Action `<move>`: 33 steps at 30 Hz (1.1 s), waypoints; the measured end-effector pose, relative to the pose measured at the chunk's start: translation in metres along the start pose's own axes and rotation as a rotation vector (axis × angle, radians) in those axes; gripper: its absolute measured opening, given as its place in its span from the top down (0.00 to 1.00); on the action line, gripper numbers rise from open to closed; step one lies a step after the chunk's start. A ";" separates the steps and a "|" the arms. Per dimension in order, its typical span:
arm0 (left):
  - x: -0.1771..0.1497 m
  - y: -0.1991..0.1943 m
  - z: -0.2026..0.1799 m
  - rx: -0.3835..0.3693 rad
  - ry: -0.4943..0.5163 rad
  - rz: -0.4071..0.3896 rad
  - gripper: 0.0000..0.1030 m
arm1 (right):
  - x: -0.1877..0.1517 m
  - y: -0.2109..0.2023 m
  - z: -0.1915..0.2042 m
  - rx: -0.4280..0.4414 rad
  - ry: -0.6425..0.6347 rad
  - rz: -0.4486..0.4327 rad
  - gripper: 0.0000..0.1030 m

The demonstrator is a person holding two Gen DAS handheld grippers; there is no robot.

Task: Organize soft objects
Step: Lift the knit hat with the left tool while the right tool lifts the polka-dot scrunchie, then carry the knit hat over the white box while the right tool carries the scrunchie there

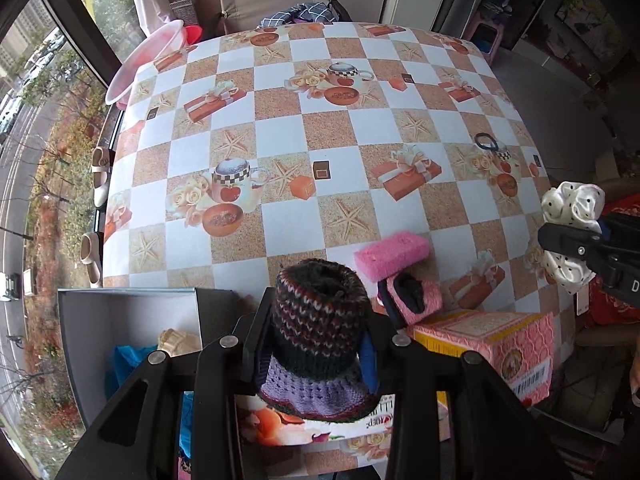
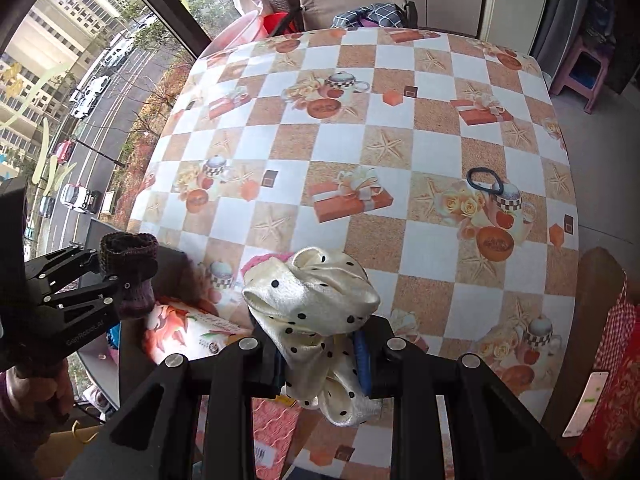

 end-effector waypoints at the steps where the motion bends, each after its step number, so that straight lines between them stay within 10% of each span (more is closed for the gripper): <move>1: -0.007 -0.003 0.000 -0.005 0.003 -0.002 0.62 | -0.006 -0.003 0.006 0.001 -0.004 -0.001 0.73; 17: -0.112 -0.031 0.018 -0.058 0.038 -0.023 0.62 | -0.092 -0.007 0.092 -0.016 -0.032 0.036 0.73; 33: -0.169 -0.039 0.099 -0.042 -0.119 -0.052 0.62 | -0.105 0.020 0.211 0.016 -0.232 0.080 0.73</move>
Point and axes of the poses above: each gripper's, at about its wrist camera, not at the fingertips, and y roughly the way its jaws point, z to its left, x to its top, the point moved 4 cm from there along y, roughly the way its jaws point, and after that the axes turned 11 degrees about z, right-handed, at the moved point
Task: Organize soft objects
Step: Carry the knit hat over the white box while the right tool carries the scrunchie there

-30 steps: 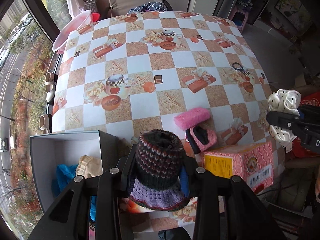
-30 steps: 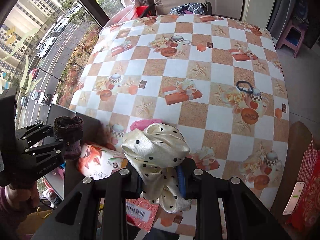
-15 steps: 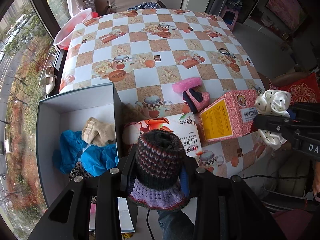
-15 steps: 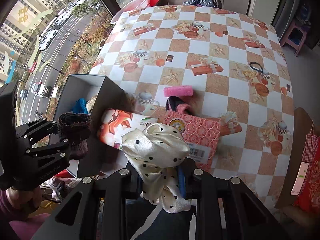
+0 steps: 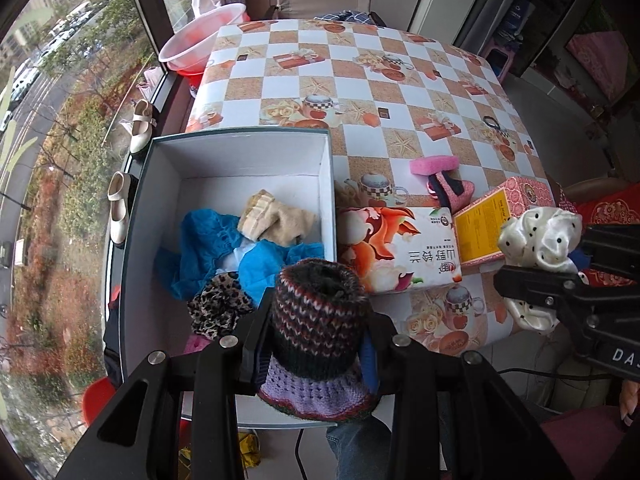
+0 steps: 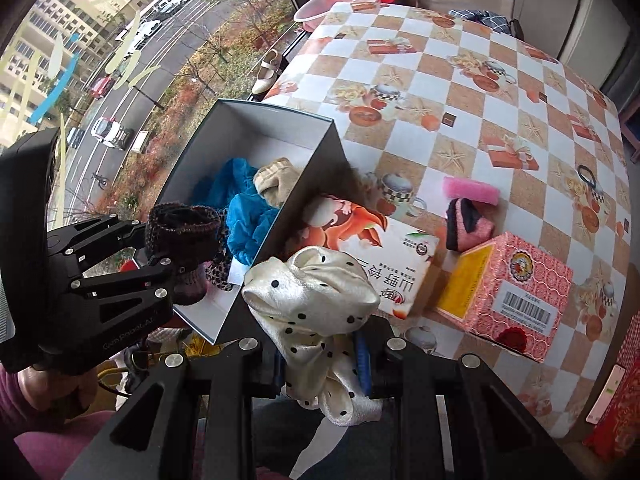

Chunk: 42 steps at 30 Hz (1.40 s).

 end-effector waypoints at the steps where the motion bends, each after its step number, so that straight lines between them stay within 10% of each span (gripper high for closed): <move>1: -0.002 0.000 0.005 0.001 -0.012 0.000 0.62 | 0.001 0.002 0.005 -0.002 -0.013 0.005 0.73; 42: -0.036 0.010 0.084 -0.023 -0.279 -0.035 0.62 | 0.040 0.026 0.099 -0.073 -0.320 0.106 0.73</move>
Point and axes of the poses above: each gripper's, at about its wrist camera, not at the fingertips, and y roughly the way its jaws point, z to its left, x to its top, the point moved 4 cm from there along y, roughly the way its jaws point, and after that the axes turned 11 degrees about z, right-handed, at the moved point
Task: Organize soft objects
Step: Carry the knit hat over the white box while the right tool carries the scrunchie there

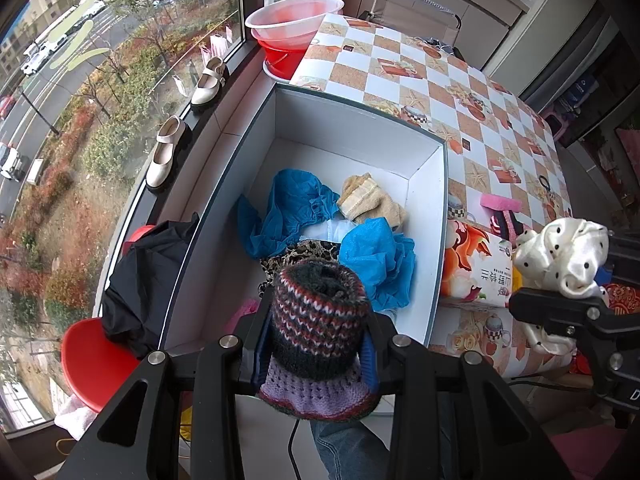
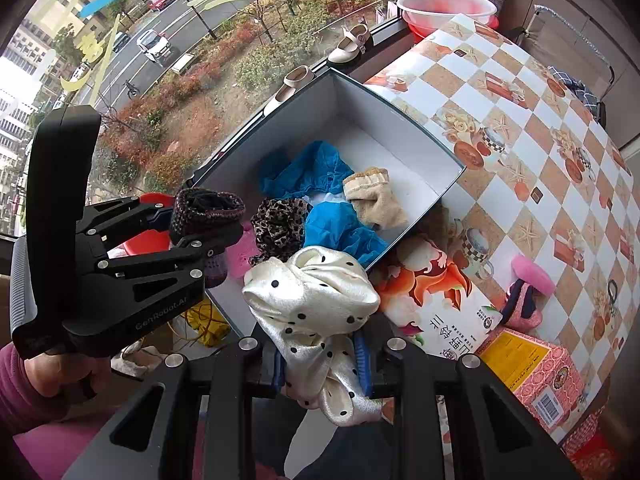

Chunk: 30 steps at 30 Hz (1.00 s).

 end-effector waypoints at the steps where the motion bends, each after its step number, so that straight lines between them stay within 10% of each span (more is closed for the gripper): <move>1: 0.000 0.000 0.000 0.000 0.000 0.000 0.62 | 0.000 0.000 0.000 0.000 -0.001 0.000 0.73; 30: 0.007 0.010 0.020 -0.002 -0.055 0.018 0.62 | 0.018 0.011 0.004 0.008 -0.029 0.028 0.73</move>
Point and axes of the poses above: each gripper's, at about its wrist camera, not at the fingertips, and y roughly the way its jaws point, z to its left, x to its top, the point moved 4 cm from there along y, roughly the way its jaws point, and after that the axes turned 11 degrees about z, right-handed, at the moved point
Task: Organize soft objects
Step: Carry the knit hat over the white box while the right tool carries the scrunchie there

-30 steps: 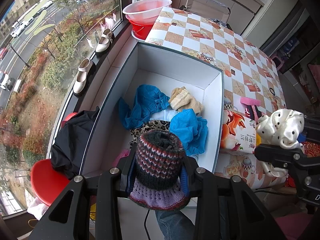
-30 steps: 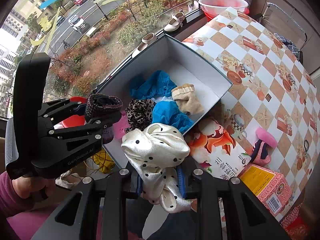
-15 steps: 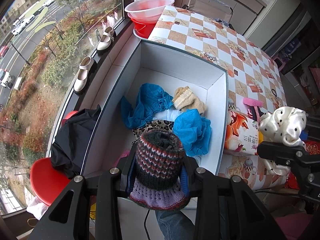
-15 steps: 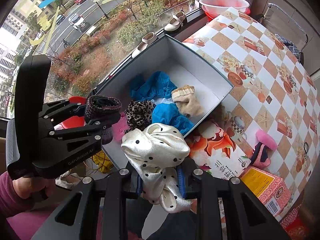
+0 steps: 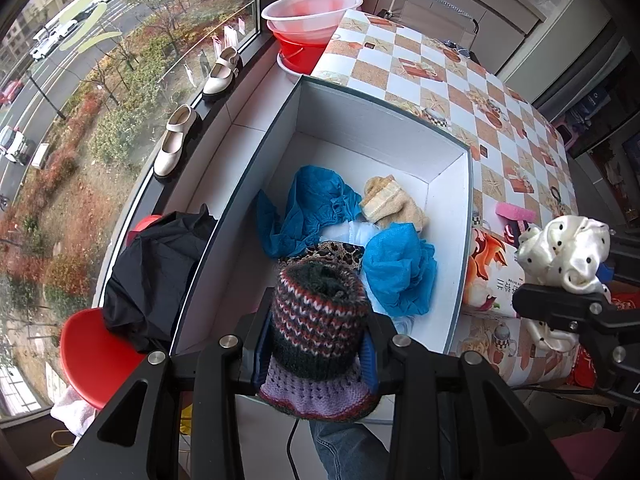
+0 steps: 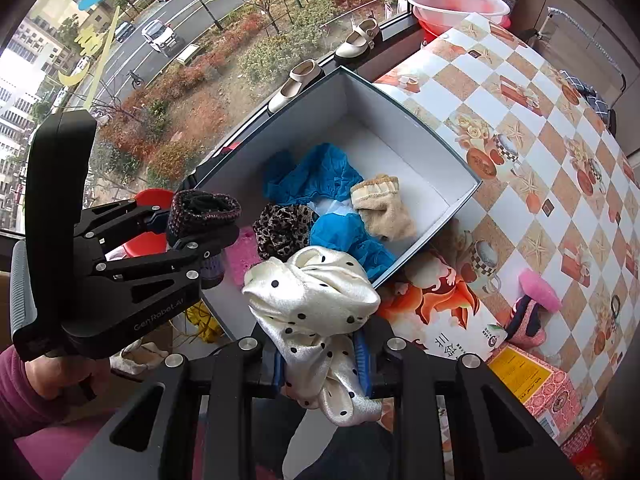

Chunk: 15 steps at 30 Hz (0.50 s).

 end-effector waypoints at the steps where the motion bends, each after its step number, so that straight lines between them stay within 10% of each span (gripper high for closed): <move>1: 0.000 0.000 0.001 0.000 -0.002 0.000 0.62 | 0.001 0.001 0.000 0.000 -0.003 0.001 0.73; 15: 0.004 0.002 0.004 0.003 -0.002 -0.001 0.62 | 0.017 0.003 0.001 0.003 -0.015 0.005 0.72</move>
Point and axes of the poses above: each gripper's, at about its wrist camera, not at the fingertips, and y roughly the way its jaws point, z to its left, x to its top, the point moved 4 cm from there along y, roughly the way its jaws point, and after that the axes turned 11 degrees about z, right-handed, at the moved point
